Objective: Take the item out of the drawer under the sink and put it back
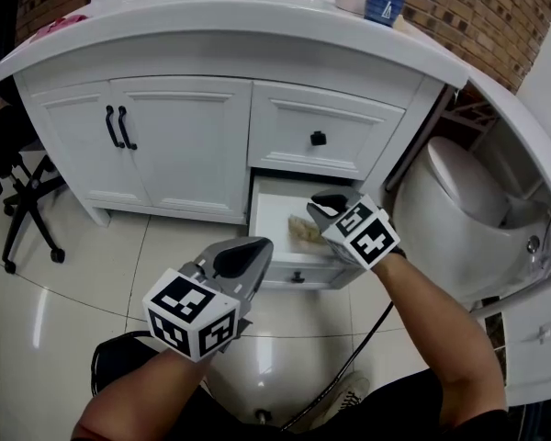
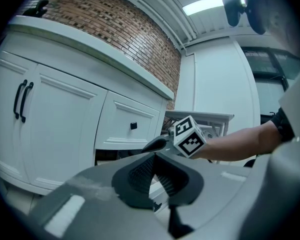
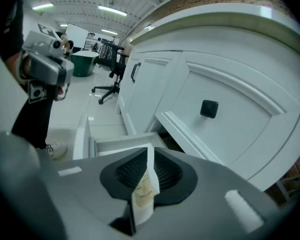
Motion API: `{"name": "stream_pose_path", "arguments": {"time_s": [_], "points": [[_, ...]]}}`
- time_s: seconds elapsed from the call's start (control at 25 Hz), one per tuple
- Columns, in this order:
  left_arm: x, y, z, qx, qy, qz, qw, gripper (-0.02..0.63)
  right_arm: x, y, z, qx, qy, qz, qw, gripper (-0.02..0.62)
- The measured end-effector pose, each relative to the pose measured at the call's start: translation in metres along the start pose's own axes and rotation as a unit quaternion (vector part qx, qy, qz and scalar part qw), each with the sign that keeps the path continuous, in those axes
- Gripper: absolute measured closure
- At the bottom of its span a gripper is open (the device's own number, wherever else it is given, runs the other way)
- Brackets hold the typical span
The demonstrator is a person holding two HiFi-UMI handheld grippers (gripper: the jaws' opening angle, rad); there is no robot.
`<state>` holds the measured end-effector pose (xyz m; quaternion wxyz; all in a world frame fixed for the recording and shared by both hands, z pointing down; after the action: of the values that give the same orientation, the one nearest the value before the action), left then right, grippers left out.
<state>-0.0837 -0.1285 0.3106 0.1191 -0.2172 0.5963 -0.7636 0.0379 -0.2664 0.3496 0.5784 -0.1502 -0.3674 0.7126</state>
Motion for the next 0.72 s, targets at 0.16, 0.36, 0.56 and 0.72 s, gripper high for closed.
{"name": "stream_pose_path", "arguments": {"time_s": [0.16, 0.36, 0.56, 0.72], "points": [[0.001, 0.0, 0.0, 0.0, 0.001, 0.001, 1.0, 0.6, 0.009, -0.004, -0.018, -0.031, 0.014, 0.063, 0.997, 0.571], [-0.003, -0.001, 0.001, -0.001, -0.002, 0.005, 1.0, 0.6, 0.023, -0.009, -0.044, -0.089, 0.036, 0.159, 0.983, 0.588], [-0.002, -0.002, 0.002, 0.001, -0.003, 0.005, 1.0, 0.6, 0.041, -0.005, -0.09, -0.179, 0.05, 0.263, 0.947, 0.588], [-0.004, -0.001, 0.002, 0.0, -0.006, 0.003, 1.0, 0.6, 0.053, 0.006, -0.127, -0.234, 0.035, 0.254, 0.938, 0.588]]}}
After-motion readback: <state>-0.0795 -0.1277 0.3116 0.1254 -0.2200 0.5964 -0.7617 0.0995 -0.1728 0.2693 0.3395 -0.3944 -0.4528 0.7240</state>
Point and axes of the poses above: the fingertips, and each gripper's own axes: z forward along the fingers, x to its left, y out of its top, the point moved 5 cm from there along -z, backward along the fingers, and after that the axes turned 13 degrees about y, right-handed, at the moved point
